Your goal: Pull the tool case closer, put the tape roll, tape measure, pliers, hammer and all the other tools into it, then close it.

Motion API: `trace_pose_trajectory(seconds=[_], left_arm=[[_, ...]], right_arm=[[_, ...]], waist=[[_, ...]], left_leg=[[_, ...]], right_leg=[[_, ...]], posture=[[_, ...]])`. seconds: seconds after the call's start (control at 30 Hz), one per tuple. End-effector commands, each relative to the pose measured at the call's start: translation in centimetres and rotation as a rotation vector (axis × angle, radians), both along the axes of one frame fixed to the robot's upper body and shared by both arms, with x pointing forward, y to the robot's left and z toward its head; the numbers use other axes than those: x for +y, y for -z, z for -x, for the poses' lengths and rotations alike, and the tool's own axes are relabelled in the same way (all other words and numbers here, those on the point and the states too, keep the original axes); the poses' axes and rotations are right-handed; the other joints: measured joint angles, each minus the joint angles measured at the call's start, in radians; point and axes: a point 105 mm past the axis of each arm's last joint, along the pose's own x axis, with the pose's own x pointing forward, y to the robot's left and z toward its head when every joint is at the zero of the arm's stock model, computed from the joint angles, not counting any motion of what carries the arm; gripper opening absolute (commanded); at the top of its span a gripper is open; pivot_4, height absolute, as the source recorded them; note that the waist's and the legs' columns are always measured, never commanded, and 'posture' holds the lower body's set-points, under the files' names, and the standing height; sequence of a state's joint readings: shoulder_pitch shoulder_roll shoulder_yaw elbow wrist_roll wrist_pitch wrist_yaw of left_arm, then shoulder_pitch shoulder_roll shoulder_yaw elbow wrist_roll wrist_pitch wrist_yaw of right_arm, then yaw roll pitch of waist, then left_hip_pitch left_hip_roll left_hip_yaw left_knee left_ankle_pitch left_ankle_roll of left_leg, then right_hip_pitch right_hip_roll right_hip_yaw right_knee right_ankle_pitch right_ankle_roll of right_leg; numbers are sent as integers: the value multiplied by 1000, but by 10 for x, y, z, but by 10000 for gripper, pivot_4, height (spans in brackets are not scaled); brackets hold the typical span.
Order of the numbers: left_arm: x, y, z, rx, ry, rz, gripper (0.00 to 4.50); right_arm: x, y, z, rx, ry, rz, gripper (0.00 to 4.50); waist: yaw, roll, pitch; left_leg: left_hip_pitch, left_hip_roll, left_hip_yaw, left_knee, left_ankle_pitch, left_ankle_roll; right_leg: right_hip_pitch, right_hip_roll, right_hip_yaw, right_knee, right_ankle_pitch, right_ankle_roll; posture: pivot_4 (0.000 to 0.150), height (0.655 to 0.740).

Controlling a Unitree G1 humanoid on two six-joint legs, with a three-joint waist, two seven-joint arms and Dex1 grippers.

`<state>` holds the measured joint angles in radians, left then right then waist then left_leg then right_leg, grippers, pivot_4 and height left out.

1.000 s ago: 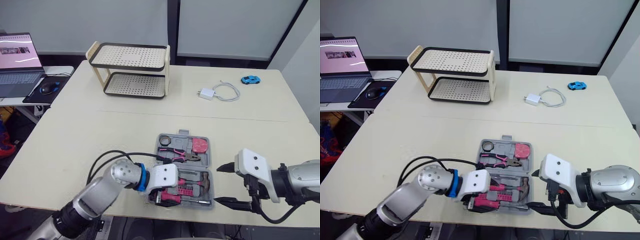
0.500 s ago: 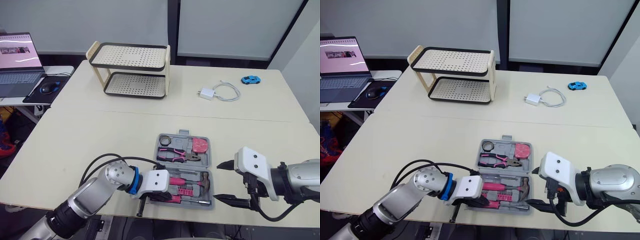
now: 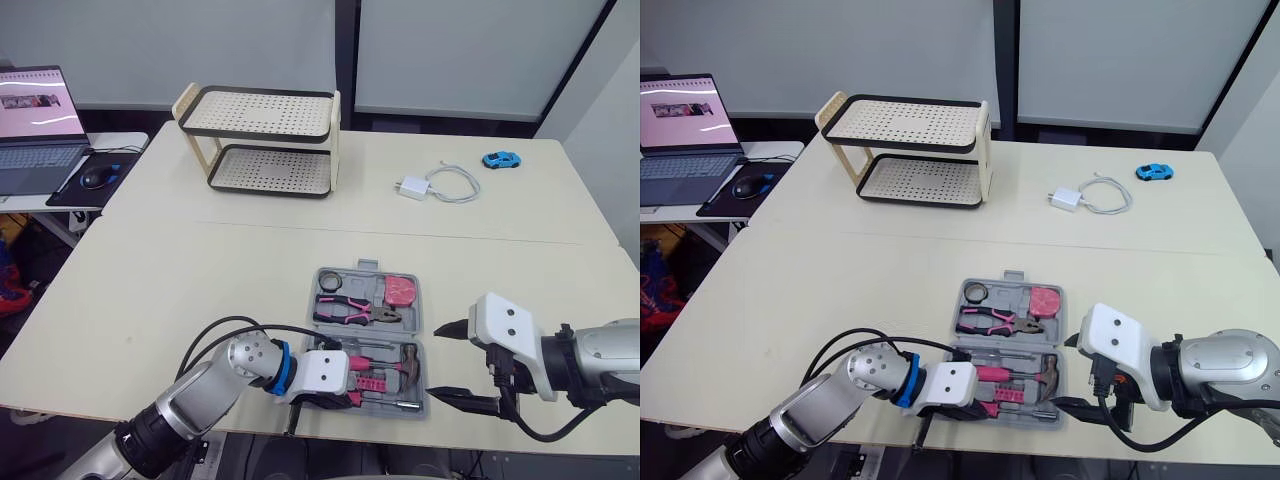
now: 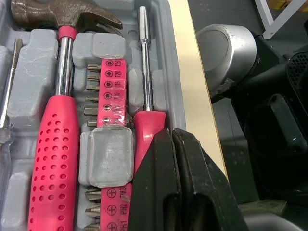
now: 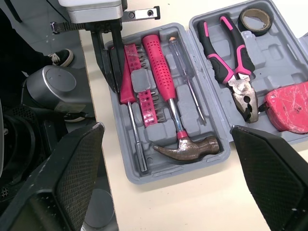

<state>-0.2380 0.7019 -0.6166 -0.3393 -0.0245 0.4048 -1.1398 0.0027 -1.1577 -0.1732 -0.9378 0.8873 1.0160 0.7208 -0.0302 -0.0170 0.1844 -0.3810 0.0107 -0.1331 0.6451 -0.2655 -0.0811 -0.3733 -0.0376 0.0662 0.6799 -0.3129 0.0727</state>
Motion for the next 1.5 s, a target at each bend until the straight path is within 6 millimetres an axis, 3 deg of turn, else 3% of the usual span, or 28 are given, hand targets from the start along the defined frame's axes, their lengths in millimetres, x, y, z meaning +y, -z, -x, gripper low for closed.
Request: trace_pose_trajectory(seconds=[0.03,0.13,0.27,0.37,0.5,0.63,0.73,0.87,1.17,1.5], left_arm=[[13,17,1,20,-41,-72,510],[12,8,2,26,-46,-21,510],[19,-22,1,41,-63,120,510],[35,-43,0,34,-104,198,510],[74,-58,-2,50,-214,220,510],[124,-47,-29,-36,-387,136,0],[139,-41,-46,-92,-449,123,0],[131,-30,-70,-149,-487,161,0],[99,-6,-95,-200,-442,184,0],[80,2,-103,-217,-380,193,0]], right_arm=[[4,-4,3,-18,-27,-8,45000],[4,-7,2,-30,-28,-23,45000],[2,-14,-7,-83,-8,-55,45000],[-7,-15,-19,-167,33,-43,45000],[-30,-3,-37,-286,102,-15,45000],[-52,19,-45,-313,154,21,35568],[-59,30,-48,-297,170,17,26097],[-64,54,-54,-239,187,30,19070],[-53,90,-64,-158,137,45,607],[-35,108,-70,-115,93,30,247]], waist=[[0,0,0],[-1,0,0],[-3,0,0],[0,0,0],[0,0,0],[0,2,1],[-1,1,1],[-1,1,1],[-4,1,1],[-2,1,1]], left_leg=[[0,0,0,0,0,0],[0,0,0,0,0,0],[0,0,0,0,0,0],[0,1,0,0,0,0],[0,1,0,0,0,0],[0,0,1,-1,0,0],[1,1,1,-1,0,0],[1,0,1,0,0,0],[1,0,1,0,0,0],[0,0,0,0,0,0]], right_leg=[[0,0,0,0,0,0],[0,0,0,0,0,0],[0,0,0,0,0,0],[0,0,0,0,0,0],[0,0,0,-1,0,0],[0,-1,0,0,0,0],[0,0,0,0,0,0],[0,0,0,0,0,0],[-1,0,-1,1,0,0],[-1,0,-1,1,0,0]], posture=[[1500,7350],[1500,7350],[1500,7350],[1500,7350],[1500,7350],[1500,7350],[1500,7350],[1500,7350],[1500,7350],[1500,7350]])
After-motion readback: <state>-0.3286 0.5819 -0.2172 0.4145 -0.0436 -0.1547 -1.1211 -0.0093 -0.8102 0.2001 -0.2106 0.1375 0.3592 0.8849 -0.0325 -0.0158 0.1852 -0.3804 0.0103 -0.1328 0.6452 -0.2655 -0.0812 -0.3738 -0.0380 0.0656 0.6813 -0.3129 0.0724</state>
